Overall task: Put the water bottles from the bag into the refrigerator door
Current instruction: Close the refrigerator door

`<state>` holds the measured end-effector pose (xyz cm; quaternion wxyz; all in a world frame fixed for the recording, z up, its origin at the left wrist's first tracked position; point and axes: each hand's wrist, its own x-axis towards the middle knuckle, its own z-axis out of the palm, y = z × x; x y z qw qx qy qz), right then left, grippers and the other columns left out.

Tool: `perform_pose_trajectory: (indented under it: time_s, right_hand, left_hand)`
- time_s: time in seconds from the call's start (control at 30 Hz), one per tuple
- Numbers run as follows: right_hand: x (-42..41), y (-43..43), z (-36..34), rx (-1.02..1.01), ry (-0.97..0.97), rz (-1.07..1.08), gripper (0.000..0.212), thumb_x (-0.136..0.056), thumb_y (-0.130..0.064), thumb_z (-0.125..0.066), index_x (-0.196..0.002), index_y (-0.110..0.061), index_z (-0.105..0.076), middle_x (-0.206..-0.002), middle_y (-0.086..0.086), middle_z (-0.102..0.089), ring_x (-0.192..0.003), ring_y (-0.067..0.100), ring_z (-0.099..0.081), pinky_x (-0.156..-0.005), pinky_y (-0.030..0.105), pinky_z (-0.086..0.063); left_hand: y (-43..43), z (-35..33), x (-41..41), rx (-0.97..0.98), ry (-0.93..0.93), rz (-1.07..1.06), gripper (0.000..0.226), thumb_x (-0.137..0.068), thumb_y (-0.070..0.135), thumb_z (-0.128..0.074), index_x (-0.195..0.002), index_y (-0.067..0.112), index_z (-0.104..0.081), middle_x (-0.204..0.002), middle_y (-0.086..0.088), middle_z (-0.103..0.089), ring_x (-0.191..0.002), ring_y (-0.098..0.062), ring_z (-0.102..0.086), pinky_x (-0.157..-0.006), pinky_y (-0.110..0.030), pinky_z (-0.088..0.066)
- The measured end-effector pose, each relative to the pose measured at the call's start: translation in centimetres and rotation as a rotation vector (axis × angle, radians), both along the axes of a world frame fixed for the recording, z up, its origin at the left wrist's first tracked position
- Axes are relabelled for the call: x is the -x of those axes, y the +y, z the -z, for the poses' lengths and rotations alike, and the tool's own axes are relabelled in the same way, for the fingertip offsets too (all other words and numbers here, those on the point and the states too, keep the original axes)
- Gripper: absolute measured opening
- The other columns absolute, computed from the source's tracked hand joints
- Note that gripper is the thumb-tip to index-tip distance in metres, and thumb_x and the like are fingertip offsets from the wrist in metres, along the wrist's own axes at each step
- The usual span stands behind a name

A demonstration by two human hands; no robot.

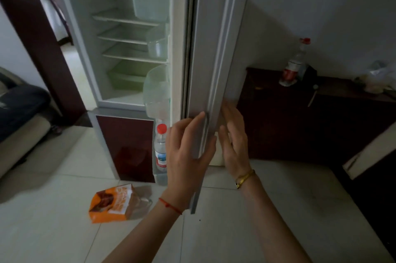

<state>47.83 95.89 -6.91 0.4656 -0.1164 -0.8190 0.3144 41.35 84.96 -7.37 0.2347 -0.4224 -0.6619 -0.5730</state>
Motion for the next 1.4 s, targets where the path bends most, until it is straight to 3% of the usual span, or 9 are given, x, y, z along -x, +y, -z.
perform_pose_trajectory:
  time_s: [0.13, 0.27, 0.57, 0.67, 0.77, 0.9, 1.17, 1.33, 1.4]
  right_hand:
    - [3.0, -1.8, 0.3, -0.066, -0.031, -0.062, 0.055, -0.102, -0.040, -0.026, -0.148, -0.011, -0.031, -0.157, 0.000, -0.029, -0.147, 0.020, -0.022, -0.121, 0.030, -0.017]
    - [6.3, -4.4, 0.6, -0.081, -0.033, -0.106, 0.051, -0.102, -0.037, -0.025, -0.150, -0.020, -0.024, -0.159, -0.001, -0.024, -0.149, 0.021, -0.015, -0.121, 0.047, -0.019]
    - [14.0, -10.4, 0.5, -0.016, -0.050, -0.107, 0.056, -0.098, -0.031, -0.031, -0.152, -0.018, -0.022, -0.160, 0.000, -0.023, -0.149, 0.023, -0.014, -0.117, 0.056, -0.022]
    - [16.9, -12.2, 0.4, -0.022, -0.071, -0.106, 0.056, -0.098, -0.026, -0.033, -0.152, -0.013, -0.023, -0.161, 0.002, -0.019, -0.151, 0.022, -0.010, -0.120, 0.055, -0.017]
    - [20.1, -13.8, 0.2, -0.053, -0.103, -0.090, 0.057, -0.099, -0.024, -0.035, -0.152, -0.017, -0.018, -0.163, -0.001, -0.012, -0.151, 0.017, -0.002, -0.124, 0.041, -0.008]
    - [24.4, -15.9, 0.2, -0.062, -0.146, -0.075, 0.058, -0.100, -0.023, -0.037, -0.153, -0.022, -0.012, -0.163, -0.007, -0.006, -0.151, 0.014, 0.003, -0.124, 0.034, -0.003]
    - [31.6, -17.5, -0.1, -0.141, -0.232, -0.032, 0.057, -0.101, -0.034, -0.030, -0.154, -0.023, -0.012, -0.164, -0.005, -0.004, -0.151, 0.014, 0.009, -0.123, 0.049, -0.007]
    - [35.4, -17.1, 0.0, -0.196, -0.279, 0.012, 0.056, -0.102, -0.031, -0.031, -0.154, -0.026, -0.012, -0.164, -0.006, -0.003, -0.151, 0.016, 0.009, -0.121, 0.056, -0.010]
    - [36.9, -16.8, -0.1, -0.218, -0.297, 0.024, 0.056, -0.102, -0.028, -0.033, -0.154, -0.026, -0.011, -0.164, -0.006, -0.003, -0.151, 0.017, 0.010, -0.121, 0.056, -0.008]
  left_hand:
    - [-2.2, 0.5, 2.8, -0.043, 0.036, -0.060, 0.052, -0.079, 0.019, -0.079, -0.126, 0.009, -0.060, -0.110, -0.007, -0.057, -0.106, -0.006, -0.047, -0.085, -0.035, -0.051]
    - [-5.0, 1.0, 6.2, -0.056, 0.041, -0.051, 0.054, -0.079, 0.017, -0.079, -0.128, 0.011, -0.057, -0.110, -0.009, -0.060, -0.104, -0.011, -0.052, -0.082, -0.042, -0.052]
    - [-11.6, 0.9, 14.9, -0.003, 0.068, -0.042, 0.051, -0.085, 0.021, -0.070, -0.132, 0.014, -0.050, -0.113, 0.005, -0.053, -0.099, -0.008, -0.054, -0.077, -0.038, -0.055]
    - [-13.5, 0.8, 17.9, 0.005, 0.043, -0.038, 0.049, -0.083, 0.013, -0.073, -0.128, 0.005, -0.056, -0.110, 0.000, -0.058, -0.096, -0.009, -0.058, -0.080, -0.030, -0.056]
    - [-15.2, 0.7, 20.9, 0.009, 0.011, -0.026, 0.049, -0.082, 0.009, -0.073, -0.128, 0.000, -0.057, -0.106, -0.008, -0.063, -0.096, -0.006, -0.057, -0.086, -0.018, -0.052]
    - [-17.2, 0.6, 25.4, 0.027, 0.002, -0.014, 0.050, -0.085, 0.010, -0.071, -0.132, 0.005, -0.055, -0.110, -0.001, -0.059, -0.093, -0.006, -0.057, -0.085, -0.018, -0.052]
    - [-19.7, 0.5, 33.2, 0.088, -0.090, -0.013, 0.058, -0.087, 0.007, -0.067, -0.141, 0.010, -0.047, -0.119, -0.007, -0.057, -0.098, -0.014, -0.061, -0.085, -0.026, -0.057]
    - [-19.8, 0.3, 37.9, 0.068, -0.139, -0.039, 0.059, -0.087, 0.003, -0.066, -0.142, 0.014, -0.047, -0.119, -0.006, -0.058, -0.100, -0.013, -0.063, -0.086, -0.008, -0.049]
    - [-19.6, 0.3, 39.5, 0.049, -0.155, -0.053, 0.057, -0.088, 0.004, -0.064, -0.142, 0.014, -0.047, -0.120, -0.005, -0.059, -0.102, -0.013, -0.063, -0.089, -0.008, -0.047]
